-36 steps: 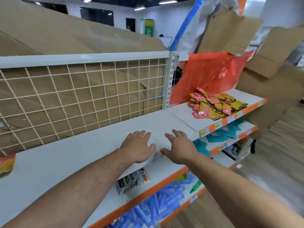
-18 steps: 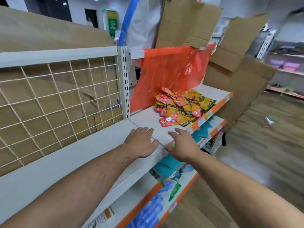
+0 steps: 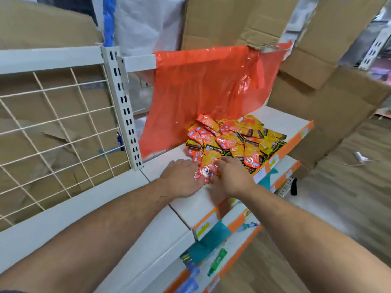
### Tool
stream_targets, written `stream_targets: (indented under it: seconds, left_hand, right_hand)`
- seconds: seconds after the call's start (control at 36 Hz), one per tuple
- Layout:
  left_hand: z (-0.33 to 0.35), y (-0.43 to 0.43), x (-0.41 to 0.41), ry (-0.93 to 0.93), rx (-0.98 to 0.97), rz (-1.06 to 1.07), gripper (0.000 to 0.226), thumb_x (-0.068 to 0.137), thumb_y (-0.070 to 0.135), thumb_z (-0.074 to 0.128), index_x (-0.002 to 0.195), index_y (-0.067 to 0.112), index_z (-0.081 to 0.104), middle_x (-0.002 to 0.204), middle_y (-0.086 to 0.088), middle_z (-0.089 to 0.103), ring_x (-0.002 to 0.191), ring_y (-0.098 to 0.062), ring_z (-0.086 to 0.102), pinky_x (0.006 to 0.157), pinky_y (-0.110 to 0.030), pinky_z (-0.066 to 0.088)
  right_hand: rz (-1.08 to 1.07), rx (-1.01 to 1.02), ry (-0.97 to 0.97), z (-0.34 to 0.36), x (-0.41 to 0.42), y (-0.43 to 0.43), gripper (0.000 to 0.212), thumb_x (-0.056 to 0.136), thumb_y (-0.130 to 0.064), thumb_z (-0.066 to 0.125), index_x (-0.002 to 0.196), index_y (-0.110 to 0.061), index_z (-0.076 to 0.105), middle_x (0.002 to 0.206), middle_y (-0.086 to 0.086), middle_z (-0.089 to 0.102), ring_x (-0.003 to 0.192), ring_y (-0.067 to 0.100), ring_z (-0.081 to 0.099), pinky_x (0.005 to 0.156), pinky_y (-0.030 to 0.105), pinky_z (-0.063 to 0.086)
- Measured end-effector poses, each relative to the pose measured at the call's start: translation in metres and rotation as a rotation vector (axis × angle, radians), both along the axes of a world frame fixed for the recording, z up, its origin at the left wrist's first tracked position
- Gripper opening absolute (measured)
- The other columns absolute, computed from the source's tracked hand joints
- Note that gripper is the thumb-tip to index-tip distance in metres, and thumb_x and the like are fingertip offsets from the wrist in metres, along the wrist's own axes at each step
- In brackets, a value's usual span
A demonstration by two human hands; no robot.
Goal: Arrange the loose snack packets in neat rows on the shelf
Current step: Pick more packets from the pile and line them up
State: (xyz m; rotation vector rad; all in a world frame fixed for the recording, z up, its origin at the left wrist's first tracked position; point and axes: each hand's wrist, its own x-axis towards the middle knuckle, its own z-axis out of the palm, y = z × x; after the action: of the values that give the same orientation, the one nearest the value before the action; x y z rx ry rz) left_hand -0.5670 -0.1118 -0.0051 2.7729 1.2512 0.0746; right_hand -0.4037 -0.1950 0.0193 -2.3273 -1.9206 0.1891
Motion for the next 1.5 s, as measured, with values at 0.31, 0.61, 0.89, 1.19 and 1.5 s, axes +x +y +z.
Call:
stream_targets:
  seconds: [0.31,0.61,0.89,1.19,1.5]
  left_hand:
    - [-0.021,0.011,0.034,0.066,-0.154,0.351,0.076,0.077,0.075,0.056,0.129,0.020,0.048,0.124,-0.007,0.052,0.118,-0.028,0.048,0.094,-0.039,0.042]
    - [-0.026,-0.005,0.047,-0.010,-0.174,0.569,0.078,0.073,0.074,0.061,0.135,0.030,0.045,0.115,-0.009,0.048,0.111,-0.028,0.045,0.090,-0.039,0.043]
    - [-0.013,0.002,0.051,-0.407,-0.213,0.741,0.056,0.069,0.022,0.080,0.104,0.019,0.037,0.095,-0.008,0.064,0.075,-0.021,0.057,0.061,-0.029,0.038]
    - [0.006,0.009,0.031,-0.991,-0.390,0.955,0.054,0.063,0.002,0.079,0.107,0.023,0.055,0.090,-0.002,0.069,0.077,-0.015,0.065,0.070,-0.027,0.053]
    - [0.020,-0.019,0.006,-1.258,-0.429,1.055,0.004,0.094,0.017,0.061,0.094,0.021,0.063,0.077,-0.005,0.067,0.057,-0.017,0.058,0.051,-0.026,0.042]
  right_hand:
    - [0.476,0.044,-0.067,-0.010,0.057,0.070,0.048,0.084,-0.013,0.060,0.131,-0.018,0.058,0.122,0.008,0.055,0.116,0.033,0.053,0.087,0.040,0.052]
    - [0.809,-0.035,-0.149,-0.018,0.069,0.098,0.066,0.088,-0.030,0.064,0.148,-0.031,0.039,0.155,-0.007,0.029,0.131,0.022,0.047,0.093,0.034,0.046]
    - [0.642,0.042,-0.132,-0.017,0.062,0.103,0.059,0.086,-0.039,0.070,0.134,-0.018,0.043,0.130,0.007,0.043,0.094,0.037,0.063,0.074,0.044,0.053]
    - [0.410,0.049,0.239,0.001,0.055,0.113,0.042,0.082,-0.042,0.071,0.112,-0.018,0.054,0.107,0.007,0.066,0.100,0.033,0.062,0.074,0.036,0.045]
    - [0.295,-0.139,0.883,0.005,0.019,0.119,0.047,0.079,-0.011,0.079,0.053,-0.018,0.041,0.034,-0.008,0.040,0.036,0.014,0.039,0.043,0.026,0.028]
